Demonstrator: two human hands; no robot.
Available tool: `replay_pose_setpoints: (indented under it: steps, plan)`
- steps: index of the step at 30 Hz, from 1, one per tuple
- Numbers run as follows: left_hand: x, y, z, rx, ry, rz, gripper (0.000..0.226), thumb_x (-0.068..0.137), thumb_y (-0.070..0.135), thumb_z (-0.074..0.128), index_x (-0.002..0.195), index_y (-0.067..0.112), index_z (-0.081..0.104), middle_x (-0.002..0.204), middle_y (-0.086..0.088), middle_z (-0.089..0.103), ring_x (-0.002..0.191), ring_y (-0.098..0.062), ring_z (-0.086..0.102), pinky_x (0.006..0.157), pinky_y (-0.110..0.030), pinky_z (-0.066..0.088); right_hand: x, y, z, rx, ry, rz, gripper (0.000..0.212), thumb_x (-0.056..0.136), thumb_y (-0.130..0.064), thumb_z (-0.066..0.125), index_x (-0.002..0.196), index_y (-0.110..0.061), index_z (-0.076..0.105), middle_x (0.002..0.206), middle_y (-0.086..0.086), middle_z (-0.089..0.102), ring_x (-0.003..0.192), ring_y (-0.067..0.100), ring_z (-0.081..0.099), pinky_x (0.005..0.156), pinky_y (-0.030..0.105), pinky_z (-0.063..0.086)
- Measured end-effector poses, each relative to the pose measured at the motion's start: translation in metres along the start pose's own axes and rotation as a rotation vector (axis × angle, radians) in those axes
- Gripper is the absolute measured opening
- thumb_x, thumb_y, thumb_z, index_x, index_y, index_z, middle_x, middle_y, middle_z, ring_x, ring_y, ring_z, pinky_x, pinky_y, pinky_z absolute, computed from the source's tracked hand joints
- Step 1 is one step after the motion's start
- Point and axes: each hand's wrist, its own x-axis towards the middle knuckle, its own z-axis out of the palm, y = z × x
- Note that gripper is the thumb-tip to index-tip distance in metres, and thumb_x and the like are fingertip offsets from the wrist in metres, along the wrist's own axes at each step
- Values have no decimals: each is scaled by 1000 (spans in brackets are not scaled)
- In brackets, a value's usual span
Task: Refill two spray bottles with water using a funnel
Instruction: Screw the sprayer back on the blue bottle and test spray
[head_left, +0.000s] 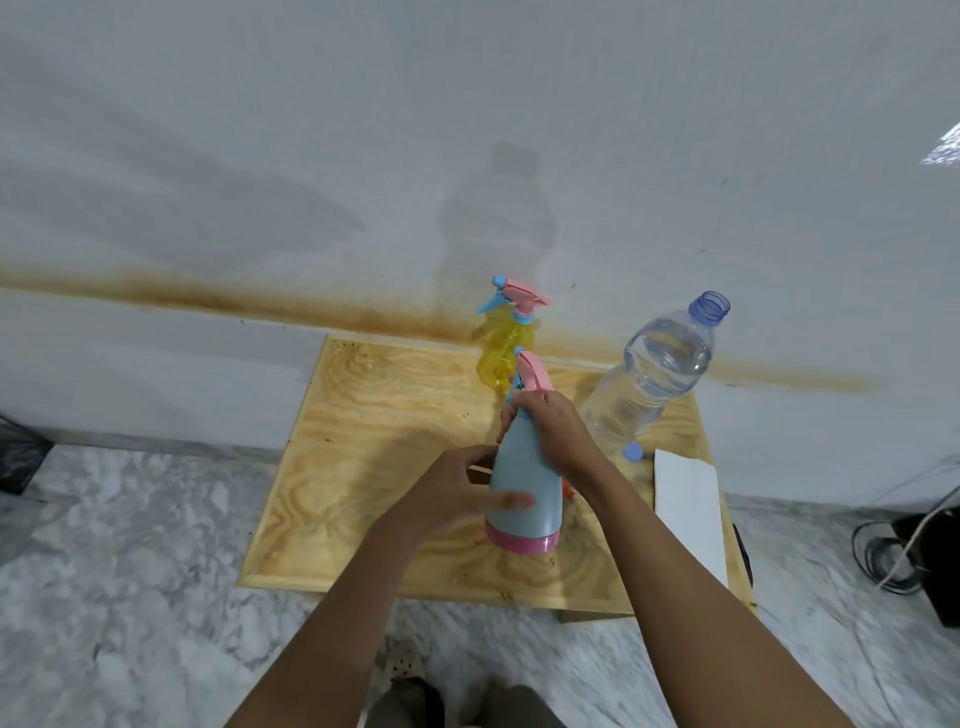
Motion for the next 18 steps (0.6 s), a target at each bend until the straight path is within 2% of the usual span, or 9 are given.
replay_pose_setpoints:
  steps: [3,5,7,8,10,12,15,18]
  plan:
    - [3,-12,-10,78,78,-56,94,49,57,92,132,25,61,120,5,66,109,-11,65,89,-34,58,-1,4,-4,-44,-14,25,45,88,-29,47,87,14,59,70,10,68,63,18,63,62,22,52]
    - [6,-25,-17,186,225,-88,99,58,59,88,143,26,50,134,3,55,122,-12,55,97,-30,50,-3,7,-7,-82,-38,54,40,89,-27,47,85,11,59,69,8,68,62,16,63,64,21,51]
    - [12,-42,-25,386,366,-134,96,70,56,83,149,20,40,147,-2,43,134,-18,45,107,-32,42,-8,10,-10,-71,-79,88,30,95,-19,45,80,3,58,69,13,65,60,16,62,63,21,51]
    - [14,-50,-28,502,384,-179,99,73,57,80,152,19,35,152,-5,36,139,-21,40,110,-34,39,-10,11,-11,-42,-104,116,27,97,-15,44,79,-1,57,70,16,63,58,18,62,64,24,52]
    - [17,-63,-31,647,323,-303,106,75,61,76,156,20,23,160,-7,22,145,-28,30,114,-40,36,-13,16,-12,1,-151,169,25,97,-15,45,78,-6,59,70,18,62,59,23,62,70,34,53]
    - [18,-73,-31,690,247,-391,109,76,59,76,158,22,16,163,-7,12,149,-30,21,116,-43,32,-14,22,-13,17,-186,221,17,89,-23,49,89,-17,65,70,15,64,63,29,62,74,38,52]
    - [22,-81,-28,791,203,-445,109,76,56,77,158,23,13,164,-5,5,150,-29,13,117,-44,31,-13,31,-17,92,-219,330,38,85,-20,50,121,-21,62,69,8,65,63,28,60,68,37,53]
    - [27,-84,-26,892,210,-476,106,76,51,79,157,25,16,162,-3,6,147,-28,15,112,-44,37,-14,37,-22,128,-241,353,44,90,-14,47,133,-18,57,70,16,61,61,29,59,67,39,53]
